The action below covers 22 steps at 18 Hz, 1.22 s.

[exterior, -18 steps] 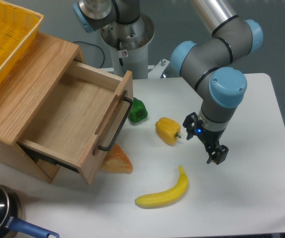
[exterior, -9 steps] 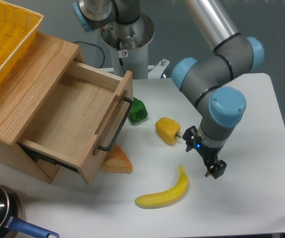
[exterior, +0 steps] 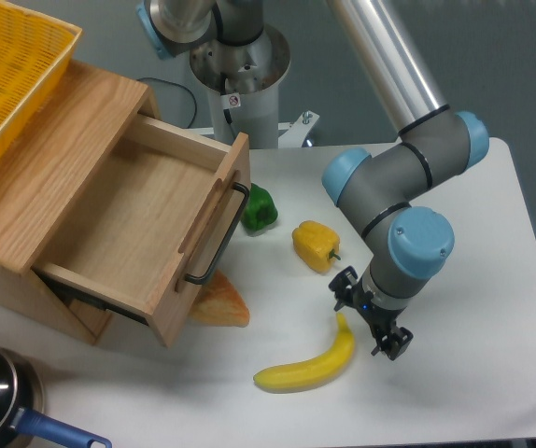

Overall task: Pick up the banana
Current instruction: 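Lower the gripper onto the banana's middle and close the fingers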

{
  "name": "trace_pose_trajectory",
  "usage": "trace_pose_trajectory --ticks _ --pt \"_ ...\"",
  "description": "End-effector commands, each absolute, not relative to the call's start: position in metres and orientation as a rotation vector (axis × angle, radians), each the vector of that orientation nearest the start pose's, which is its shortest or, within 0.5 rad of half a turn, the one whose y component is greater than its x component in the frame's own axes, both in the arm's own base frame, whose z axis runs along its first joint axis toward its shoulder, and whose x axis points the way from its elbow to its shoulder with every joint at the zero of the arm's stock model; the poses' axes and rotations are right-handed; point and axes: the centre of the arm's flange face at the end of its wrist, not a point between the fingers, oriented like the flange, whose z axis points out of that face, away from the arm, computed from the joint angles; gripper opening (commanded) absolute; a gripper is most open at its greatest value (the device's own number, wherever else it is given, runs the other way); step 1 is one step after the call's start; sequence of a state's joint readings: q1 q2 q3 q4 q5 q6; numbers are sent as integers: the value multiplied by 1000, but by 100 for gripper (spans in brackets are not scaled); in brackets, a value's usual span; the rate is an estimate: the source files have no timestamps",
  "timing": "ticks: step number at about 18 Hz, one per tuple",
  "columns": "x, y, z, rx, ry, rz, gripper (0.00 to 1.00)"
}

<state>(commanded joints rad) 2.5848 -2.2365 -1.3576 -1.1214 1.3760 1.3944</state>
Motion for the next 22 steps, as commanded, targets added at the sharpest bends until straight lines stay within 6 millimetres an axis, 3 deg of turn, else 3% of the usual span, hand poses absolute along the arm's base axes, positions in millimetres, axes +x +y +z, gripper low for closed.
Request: trace_pose_trajectory --ticks 16,22 --pt "-523 519 188 -2898 557 -161 97" --pt "-521 521 181 -2898 566 -167 83"
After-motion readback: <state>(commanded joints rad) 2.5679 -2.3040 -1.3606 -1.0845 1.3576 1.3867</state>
